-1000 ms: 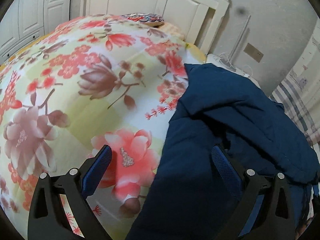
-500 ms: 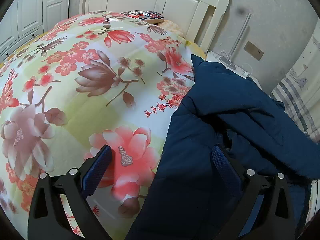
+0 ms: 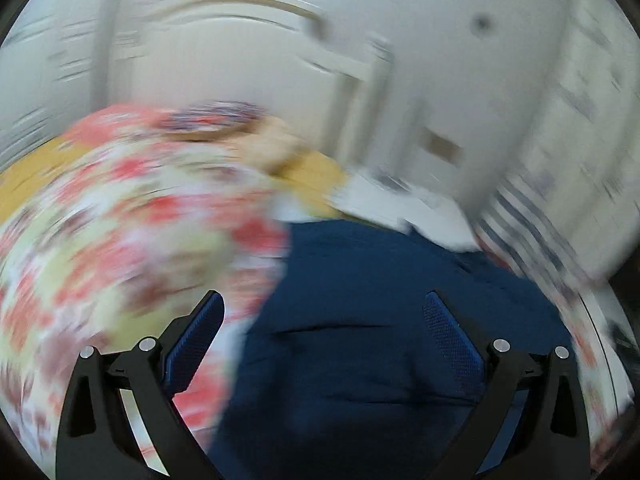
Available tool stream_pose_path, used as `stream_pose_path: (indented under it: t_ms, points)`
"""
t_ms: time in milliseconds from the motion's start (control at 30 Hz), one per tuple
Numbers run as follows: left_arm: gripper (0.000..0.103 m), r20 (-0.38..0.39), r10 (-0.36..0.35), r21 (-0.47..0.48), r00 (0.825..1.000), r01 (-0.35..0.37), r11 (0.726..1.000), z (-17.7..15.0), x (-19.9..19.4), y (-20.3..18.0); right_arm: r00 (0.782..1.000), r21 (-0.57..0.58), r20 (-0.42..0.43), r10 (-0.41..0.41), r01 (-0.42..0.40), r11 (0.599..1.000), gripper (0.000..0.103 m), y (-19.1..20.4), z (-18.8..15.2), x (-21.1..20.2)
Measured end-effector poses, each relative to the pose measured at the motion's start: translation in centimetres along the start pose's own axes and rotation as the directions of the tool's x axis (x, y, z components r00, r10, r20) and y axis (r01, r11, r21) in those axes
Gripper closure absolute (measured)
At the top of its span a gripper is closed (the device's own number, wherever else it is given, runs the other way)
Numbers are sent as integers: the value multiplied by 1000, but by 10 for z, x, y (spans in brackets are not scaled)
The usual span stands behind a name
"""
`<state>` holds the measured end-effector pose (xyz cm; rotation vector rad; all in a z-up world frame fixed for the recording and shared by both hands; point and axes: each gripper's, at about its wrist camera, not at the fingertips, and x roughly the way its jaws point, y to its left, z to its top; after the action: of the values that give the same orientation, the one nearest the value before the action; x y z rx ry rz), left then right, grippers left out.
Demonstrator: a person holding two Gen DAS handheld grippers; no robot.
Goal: Fold large clothes
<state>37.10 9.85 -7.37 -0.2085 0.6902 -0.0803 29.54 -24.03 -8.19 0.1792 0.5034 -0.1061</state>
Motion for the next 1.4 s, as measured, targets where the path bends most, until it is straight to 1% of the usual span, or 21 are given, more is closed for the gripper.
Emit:
stream_pose_path:
  t_ms: [67,100,167,233,267,333,433,500,567,633,667,800,867,967,1000,1033,1100,1167,1300,1333,1400]
  points:
    - [5,-88,-25,92,996,33,995,7,28,-29,999,-148,-31,-44,39,988,25,26,-4,23]
    - [5,-99,9,130,995,4,992,6,41,-40,997,-176,-56,-56,45,983,25,30,-8,34]
    - [5,-120,105,206,987,-78,975,-4,69,-57,989,-190,-125,-85,60,980,25,30,-19,55]
    - [5,-161,134,251,978,-91,964,-21,94,-62,971,-188,-210,-114,74,979,24,23,-35,76]
    - [4,-170,150,269,974,-100,958,-31,102,-62,965,-189,-236,-118,73,979,19,19,-46,86]
    - [4,-140,144,294,980,-97,951,-44,111,-59,966,-170,-244,-90,49,984,18,13,-55,93]
    - [4,-141,118,275,983,-75,959,-49,111,-53,963,-175,-252,-99,56,983,21,14,-50,90]
    - [4,-152,114,273,982,-69,960,-50,114,-52,986,-93,-152,-72,58,994,21,9,-41,68]
    - [4,-153,118,277,981,-72,958,-51,115,-52,989,-74,-121,-90,81,994,20,3,-40,62]
    - [4,-154,124,283,980,-77,956,-51,115,-53,972,-127,-191,-134,111,986,19,2,-48,80]
    - [4,-154,123,284,980,-75,956,-51,115,-54,961,-134,-242,-134,104,986,15,0,-55,92]
    - [4,-156,118,280,981,-70,957,-52,115,-53,956,-79,-259,-136,120,990,13,-6,-52,88]
    - [4,-156,116,280,981,-69,958,-52,116,-53,966,-47,-225,-127,119,992,13,-5,-48,77]
    - [4,-158,114,279,981,-67,958,-52,117,-52,983,-124,-107,-152,138,983,12,12,-39,63]
    - [4,-158,114,279,981,-67,958,-52,117,-52,983,-166,-109,-148,129,978,11,18,-40,66]
    - [4,-158,114,279,981,-66,958,-52,117,-52,979,-189,-146,-144,115,975,8,21,-42,74]
    - [4,-157,110,277,981,-63,959,-52,117,-52,947,-214,-290,-137,75,974,3,23,-57,104]
    - [4,-158,105,273,982,-59,960,-52,117,-52,945,-220,-293,-146,82,972,3,23,-56,105]
    - [4,-158,105,273,982,-59,960,-53,117,-52,913,-211,-382,-141,62,975,3,23,-39,106]
    - [4,-158,105,273,982,-59,960,-53,117,-52,917,-206,-374,-139,64,977,3,23,-32,105]
    - [4,-158,104,272,982,-58,960,-53,117,-52,947,-199,-291,-138,81,977,3,24,-11,101]
